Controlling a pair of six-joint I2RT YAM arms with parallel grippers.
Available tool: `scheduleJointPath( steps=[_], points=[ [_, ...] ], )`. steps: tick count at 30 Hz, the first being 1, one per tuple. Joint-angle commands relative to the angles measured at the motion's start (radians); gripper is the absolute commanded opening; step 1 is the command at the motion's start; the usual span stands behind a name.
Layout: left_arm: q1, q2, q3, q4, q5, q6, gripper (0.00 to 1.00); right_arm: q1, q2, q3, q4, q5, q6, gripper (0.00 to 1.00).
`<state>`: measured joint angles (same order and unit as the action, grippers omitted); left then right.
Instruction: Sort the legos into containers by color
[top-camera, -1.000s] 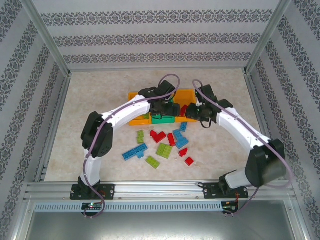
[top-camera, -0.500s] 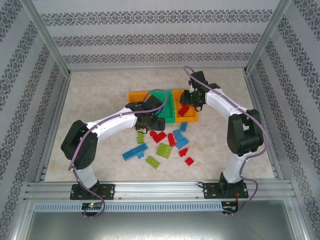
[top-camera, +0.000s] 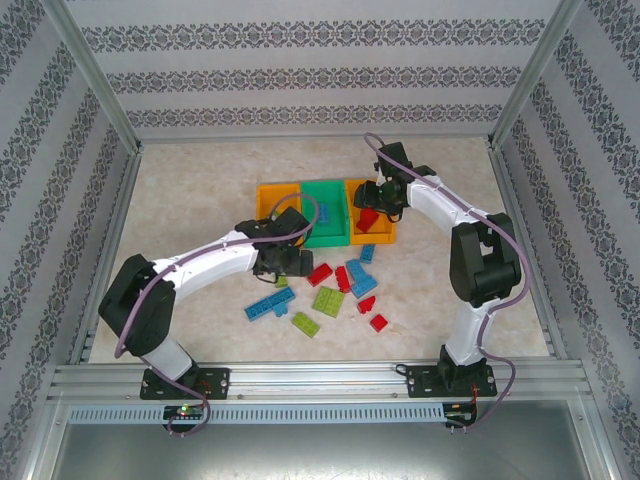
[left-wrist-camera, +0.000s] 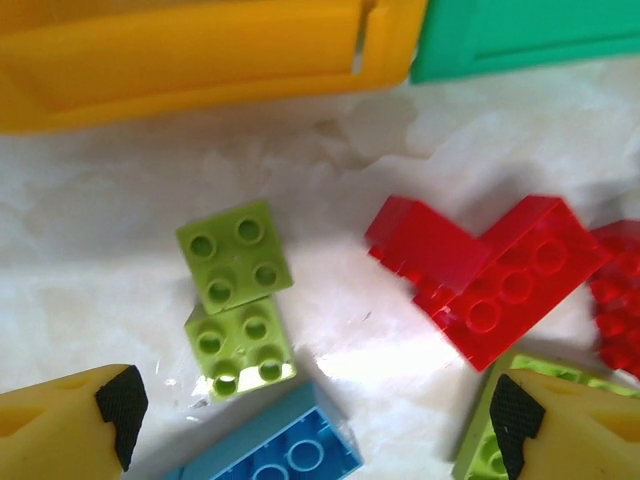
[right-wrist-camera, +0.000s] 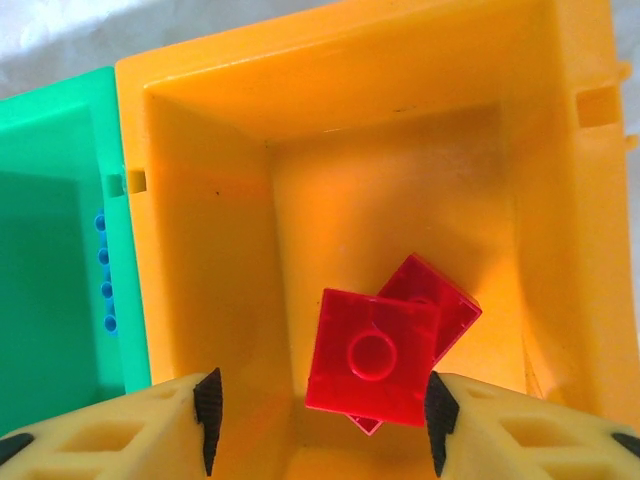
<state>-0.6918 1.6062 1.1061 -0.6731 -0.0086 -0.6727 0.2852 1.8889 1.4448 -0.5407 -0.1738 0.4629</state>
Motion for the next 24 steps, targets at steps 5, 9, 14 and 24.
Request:
scheduleJointPath(
  steps=[5,9,14,24],
  points=[
    [0.01,-0.09,-0.106,-0.001,0.052,0.132,0.9,-0.001,-0.016,0.013,0.004,-0.018,-0.014,0.65],
    [0.002,-0.118,-0.134,-0.011,0.074,0.17,0.89,0.0,-0.022,0.009,0.004,-0.024,-0.015,0.67],
    [-0.035,-0.164,-0.175,-0.041,0.069,0.191,0.88,-0.001,-0.03,-0.006,0.002,-0.015,-0.023,0.69],
    [-0.075,-0.228,-0.267,-0.043,0.024,0.097,0.87,0.001,-0.027,-0.021,0.007,-0.029,-0.021,0.7]
  ],
)
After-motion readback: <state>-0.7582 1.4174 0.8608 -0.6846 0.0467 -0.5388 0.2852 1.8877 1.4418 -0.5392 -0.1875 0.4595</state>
